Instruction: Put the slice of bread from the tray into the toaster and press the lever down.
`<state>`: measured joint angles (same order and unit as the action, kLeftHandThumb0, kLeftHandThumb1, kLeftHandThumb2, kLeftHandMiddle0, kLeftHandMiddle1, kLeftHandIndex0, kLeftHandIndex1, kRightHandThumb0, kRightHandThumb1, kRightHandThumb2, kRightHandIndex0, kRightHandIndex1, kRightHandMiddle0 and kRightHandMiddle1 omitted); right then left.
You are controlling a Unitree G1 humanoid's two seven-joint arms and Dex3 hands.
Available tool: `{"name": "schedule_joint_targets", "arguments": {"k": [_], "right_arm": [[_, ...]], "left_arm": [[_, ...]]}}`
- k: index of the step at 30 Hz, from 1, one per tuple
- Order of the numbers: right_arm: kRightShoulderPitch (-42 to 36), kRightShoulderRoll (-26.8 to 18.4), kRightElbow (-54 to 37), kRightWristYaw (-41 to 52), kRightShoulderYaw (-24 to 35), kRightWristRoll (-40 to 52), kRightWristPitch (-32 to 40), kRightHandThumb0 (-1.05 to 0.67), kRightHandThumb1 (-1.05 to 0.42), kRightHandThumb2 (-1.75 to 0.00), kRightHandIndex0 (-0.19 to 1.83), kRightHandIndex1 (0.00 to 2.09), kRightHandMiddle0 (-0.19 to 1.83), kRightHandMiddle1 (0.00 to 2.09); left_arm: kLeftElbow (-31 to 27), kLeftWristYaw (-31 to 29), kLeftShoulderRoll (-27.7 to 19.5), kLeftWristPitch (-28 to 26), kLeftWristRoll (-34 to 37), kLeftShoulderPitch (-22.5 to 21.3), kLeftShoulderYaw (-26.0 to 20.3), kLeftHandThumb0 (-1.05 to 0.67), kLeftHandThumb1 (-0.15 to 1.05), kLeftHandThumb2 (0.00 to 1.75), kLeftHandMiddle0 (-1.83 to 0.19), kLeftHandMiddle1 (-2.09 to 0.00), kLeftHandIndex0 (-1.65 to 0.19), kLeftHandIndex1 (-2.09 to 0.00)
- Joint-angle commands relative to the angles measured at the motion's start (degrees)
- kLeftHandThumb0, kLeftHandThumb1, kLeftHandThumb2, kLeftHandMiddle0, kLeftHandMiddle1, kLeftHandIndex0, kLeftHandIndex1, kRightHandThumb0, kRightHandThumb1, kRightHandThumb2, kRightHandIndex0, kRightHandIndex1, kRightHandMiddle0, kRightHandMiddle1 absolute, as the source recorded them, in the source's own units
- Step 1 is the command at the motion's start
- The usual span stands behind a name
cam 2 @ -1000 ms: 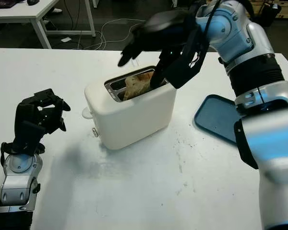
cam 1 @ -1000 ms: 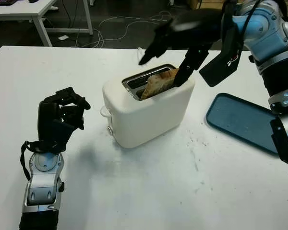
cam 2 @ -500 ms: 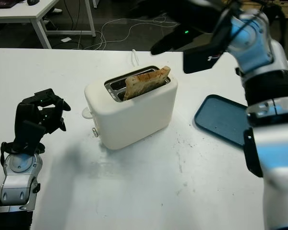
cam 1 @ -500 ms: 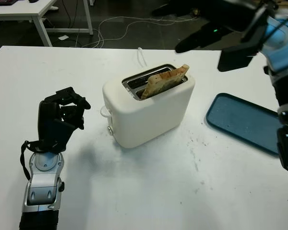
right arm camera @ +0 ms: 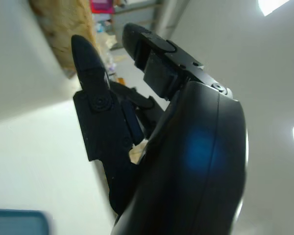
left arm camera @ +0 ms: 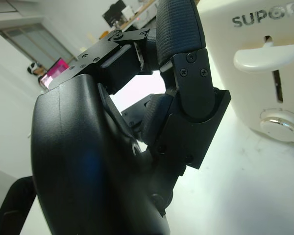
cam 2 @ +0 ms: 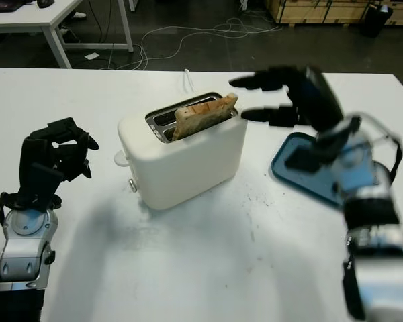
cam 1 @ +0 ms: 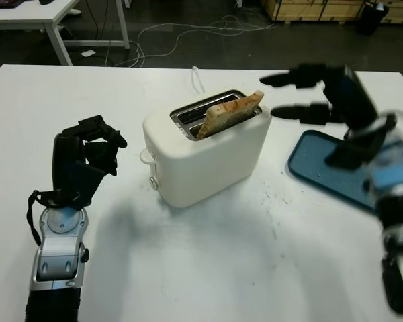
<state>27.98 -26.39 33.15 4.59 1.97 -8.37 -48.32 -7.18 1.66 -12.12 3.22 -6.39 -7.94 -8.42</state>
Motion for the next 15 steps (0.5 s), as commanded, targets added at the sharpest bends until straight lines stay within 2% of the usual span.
{"name": "schedule_joint_targets", "arguments": {"k": [1, 3, 6, 9, 11, 15], "right_arm": [[-3.62, 3.02, -1.15, -2.60, 1.97, 2.45, 0.48, -0.34, -0.89, -0.02, 0.77, 0.67, 0.95, 0.02], [-6.70, 6.11, -1.74, -6.01, 3.59, 2.54, 0.97, -0.38, -0.91, -0.06, 0.77, 0.72, 0.98, 0.03], [-9.86, 9.38, -2.77, -11.86, 5.41, -0.07, 2.30, -0.42, -0.92, -0.14, 0.76, 0.94, 1.04, 0.03], [-11.12, 10.91, -1.69, -12.50, 5.81, 1.38, 2.02, -0.40, -0.92, -0.19, 0.76, 0.98, 1.04, 0.02], [-11.51, 11.15, -2.36, -12.61, 5.74, 1.10, 2.44, -0.38, -0.92, -0.17, 0.76, 0.98, 1.05, 0.02], [-11.55, 11.91, -4.09, -12.75, 5.57, 0.71, 3.00, -0.42, -0.92, -0.12, 0.77, 0.98, 1.05, 0.01]], "left_arm": [[-0.38, -0.72, -1.18, 0.07, -0.41, -1.29, 0.15, -0.84, 0.79, 0.60, -1.37, -1.45, -1.20, -1.42], [-0.84, -1.89, -2.47, -0.10, -0.45, -1.73, 0.07, -0.84, 0.79, 0.59, -1.34, -1.45, -1.17, -1.40], [-1.06, -3.27, -4.77, 0.47, -1.36, -2.56, 0.01, -0.84, 0.82, 0.54, -1.30, -1.47, -1.14, -1.37], [-0.78, -4.90, -7.25, 1.90, -1.63, -3.71, -0.11, -0.84, 0.87, 0.45, -1.27, -1.49, -1.13, -1.30], [-0.73, -5.83, -8.28, 2.35, -1.06, -4.54, -0.28, -0.86, 0.89, 0.37, -1.28, -1.49, -1.16, -1.18], [-1.35, -6.78, -9.40, 1.83, -1.31, -5.20, 0.02, -0.86, 0.89, 0.31, -1.29, -1.49, -1.17, -1.12]]}}
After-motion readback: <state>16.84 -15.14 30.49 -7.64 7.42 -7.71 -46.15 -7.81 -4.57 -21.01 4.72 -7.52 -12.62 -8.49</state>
